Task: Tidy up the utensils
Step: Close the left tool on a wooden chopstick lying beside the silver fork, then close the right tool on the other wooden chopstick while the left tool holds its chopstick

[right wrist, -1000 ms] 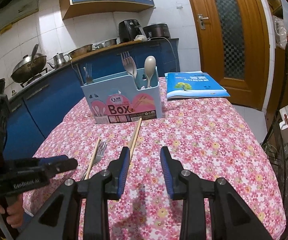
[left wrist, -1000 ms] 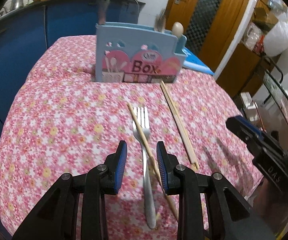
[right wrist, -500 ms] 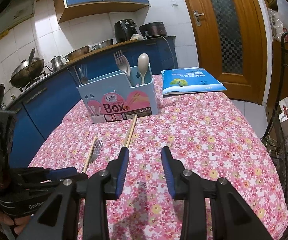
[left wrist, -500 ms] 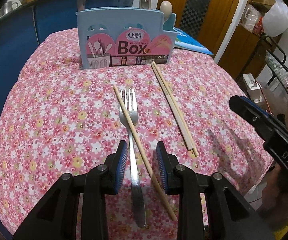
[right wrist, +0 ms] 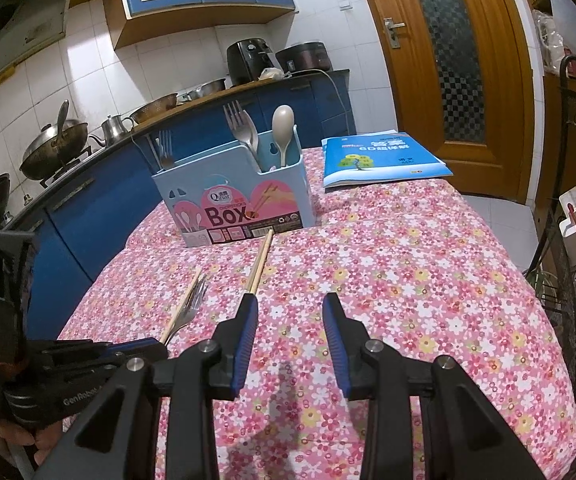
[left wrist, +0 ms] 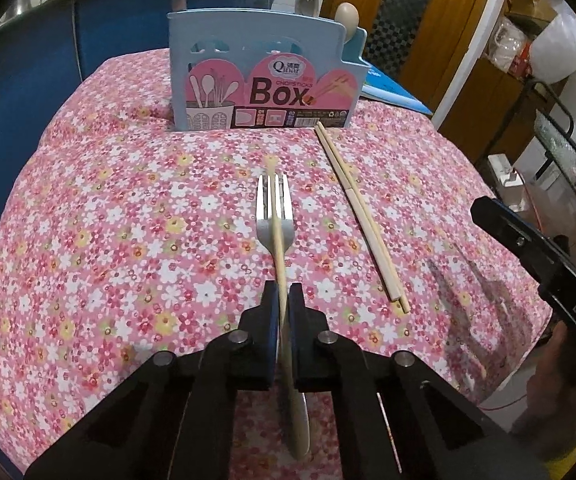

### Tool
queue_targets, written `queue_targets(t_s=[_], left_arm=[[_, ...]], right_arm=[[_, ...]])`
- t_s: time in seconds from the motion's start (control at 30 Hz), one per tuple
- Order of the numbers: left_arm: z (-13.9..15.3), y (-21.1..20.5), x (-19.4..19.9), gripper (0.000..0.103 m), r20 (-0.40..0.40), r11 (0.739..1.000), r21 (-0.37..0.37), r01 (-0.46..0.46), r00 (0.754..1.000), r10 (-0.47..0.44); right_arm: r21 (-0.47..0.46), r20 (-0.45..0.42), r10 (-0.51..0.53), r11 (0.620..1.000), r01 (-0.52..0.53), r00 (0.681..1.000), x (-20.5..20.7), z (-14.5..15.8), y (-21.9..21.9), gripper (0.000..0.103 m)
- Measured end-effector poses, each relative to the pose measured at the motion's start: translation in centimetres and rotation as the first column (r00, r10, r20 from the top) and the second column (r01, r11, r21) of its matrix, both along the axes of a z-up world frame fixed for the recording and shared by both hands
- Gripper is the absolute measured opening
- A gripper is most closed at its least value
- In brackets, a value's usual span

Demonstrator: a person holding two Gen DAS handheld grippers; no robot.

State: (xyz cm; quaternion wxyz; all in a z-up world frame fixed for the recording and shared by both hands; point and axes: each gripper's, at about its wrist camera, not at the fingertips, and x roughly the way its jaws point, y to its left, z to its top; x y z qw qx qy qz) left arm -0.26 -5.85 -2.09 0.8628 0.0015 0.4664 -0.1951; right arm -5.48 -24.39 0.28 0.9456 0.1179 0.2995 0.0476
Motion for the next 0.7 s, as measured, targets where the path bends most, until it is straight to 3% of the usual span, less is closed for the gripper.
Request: queue_targets(t_s=[0.3,0.57,0.7], left_arm=[[0.7,2.2,-0.1,0.002,0.003,0.997,-0.081,-0.018,1.0,0.019],[0.1,4.3,1.1,0.002,-0.016,0.993,-0.006,-0.115,0.993,0.115],[0.1,4.5,2.0,0.002,-0.043,0.994,0.033,-0.1,0.994,0.101]], right_arm=[[-0.003,-0.011,0.009,1.0,-0.009,1.0,0.3,-0.4,0.6,0.037],[-0.007,-0.022,0.017,1.0,-0.017,1.0,0.7,-0.6,0.9,0.037],[-0.008,-0.035,0.024,1.0,-0.024,0.999,1.1,-0.8,1.1,0.037]])
